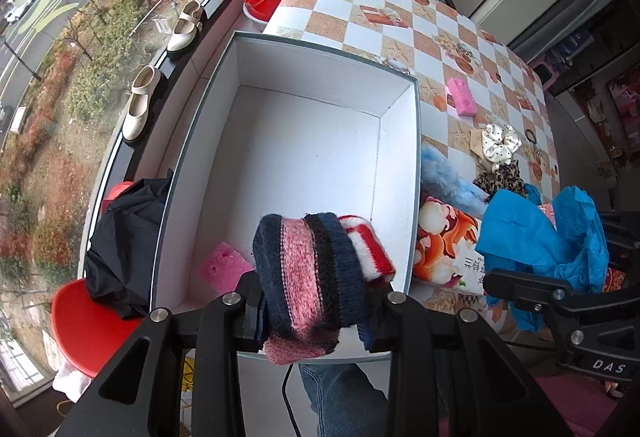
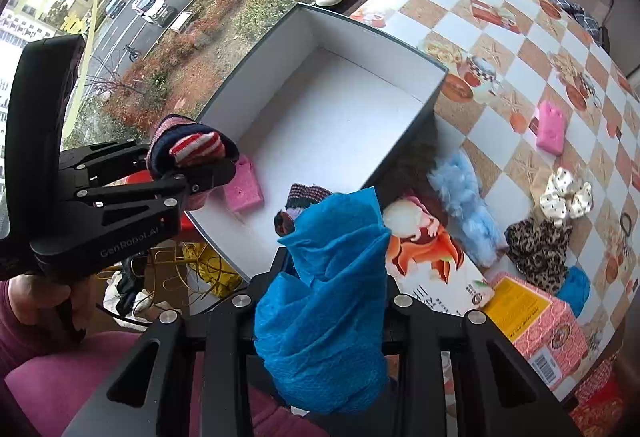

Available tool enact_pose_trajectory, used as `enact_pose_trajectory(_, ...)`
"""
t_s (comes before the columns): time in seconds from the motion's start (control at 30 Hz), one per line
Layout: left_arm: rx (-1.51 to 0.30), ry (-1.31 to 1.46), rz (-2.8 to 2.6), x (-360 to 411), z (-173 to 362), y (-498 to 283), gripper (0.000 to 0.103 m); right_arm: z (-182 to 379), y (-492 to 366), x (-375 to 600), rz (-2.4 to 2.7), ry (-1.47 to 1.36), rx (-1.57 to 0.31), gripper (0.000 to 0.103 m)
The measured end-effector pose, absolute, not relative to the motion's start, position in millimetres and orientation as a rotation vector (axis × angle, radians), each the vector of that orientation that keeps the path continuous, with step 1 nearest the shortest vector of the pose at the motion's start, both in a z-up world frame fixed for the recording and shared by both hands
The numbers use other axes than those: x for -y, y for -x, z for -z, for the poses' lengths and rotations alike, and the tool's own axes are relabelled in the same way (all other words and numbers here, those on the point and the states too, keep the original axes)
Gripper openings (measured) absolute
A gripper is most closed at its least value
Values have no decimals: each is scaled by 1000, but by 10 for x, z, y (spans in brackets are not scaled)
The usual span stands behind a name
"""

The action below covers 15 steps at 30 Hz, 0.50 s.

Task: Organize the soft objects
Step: 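Lift and carry the blue cloth and knitted hat toward the white box, then release knitted hat from left tool while right tool drops blue cloth into box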

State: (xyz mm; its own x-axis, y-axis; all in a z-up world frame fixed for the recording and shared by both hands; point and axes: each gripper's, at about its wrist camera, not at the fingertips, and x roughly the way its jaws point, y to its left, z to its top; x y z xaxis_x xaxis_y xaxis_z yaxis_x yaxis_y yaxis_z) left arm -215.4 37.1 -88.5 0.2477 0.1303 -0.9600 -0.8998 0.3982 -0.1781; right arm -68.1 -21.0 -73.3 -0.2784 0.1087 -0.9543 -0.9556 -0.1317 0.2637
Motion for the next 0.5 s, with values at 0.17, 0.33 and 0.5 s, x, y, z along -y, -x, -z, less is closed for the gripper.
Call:
enact_pose_trajectory(0.17,-1059,918,-905,-486,943,2270,35,734,873,4,-1595,1098,-1229,33)
enact_pose_trajectory(0.33,-1042,954,-948,-578,1046,2395,35,750,1018,-209,-1613,1126,-1218,33)
enact_pose_trajectory(0.5,-1032,971,-969,-673,1139,2399,35,817,1098,-391,-1613,1160,-1208,33)
